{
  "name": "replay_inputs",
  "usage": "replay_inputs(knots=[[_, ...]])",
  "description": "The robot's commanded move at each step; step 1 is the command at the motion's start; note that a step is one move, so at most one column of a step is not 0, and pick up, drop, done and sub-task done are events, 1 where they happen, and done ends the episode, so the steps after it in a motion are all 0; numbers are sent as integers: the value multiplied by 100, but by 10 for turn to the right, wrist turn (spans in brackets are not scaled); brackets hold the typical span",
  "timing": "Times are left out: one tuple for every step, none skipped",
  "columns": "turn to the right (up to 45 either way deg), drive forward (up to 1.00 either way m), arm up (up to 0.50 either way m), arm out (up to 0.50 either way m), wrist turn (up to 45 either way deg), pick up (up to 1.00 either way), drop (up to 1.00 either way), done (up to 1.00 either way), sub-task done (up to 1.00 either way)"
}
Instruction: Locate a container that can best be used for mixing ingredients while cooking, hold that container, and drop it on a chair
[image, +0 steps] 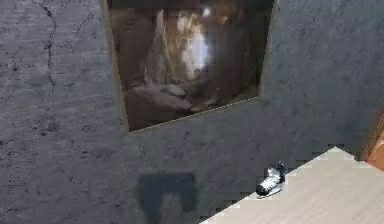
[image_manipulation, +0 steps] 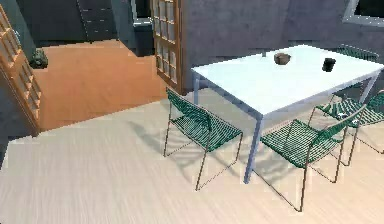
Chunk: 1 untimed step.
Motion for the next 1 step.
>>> replay_inputs(knots=[[450, 0, 0, 0, 0, 0, 0, 0, 0]])
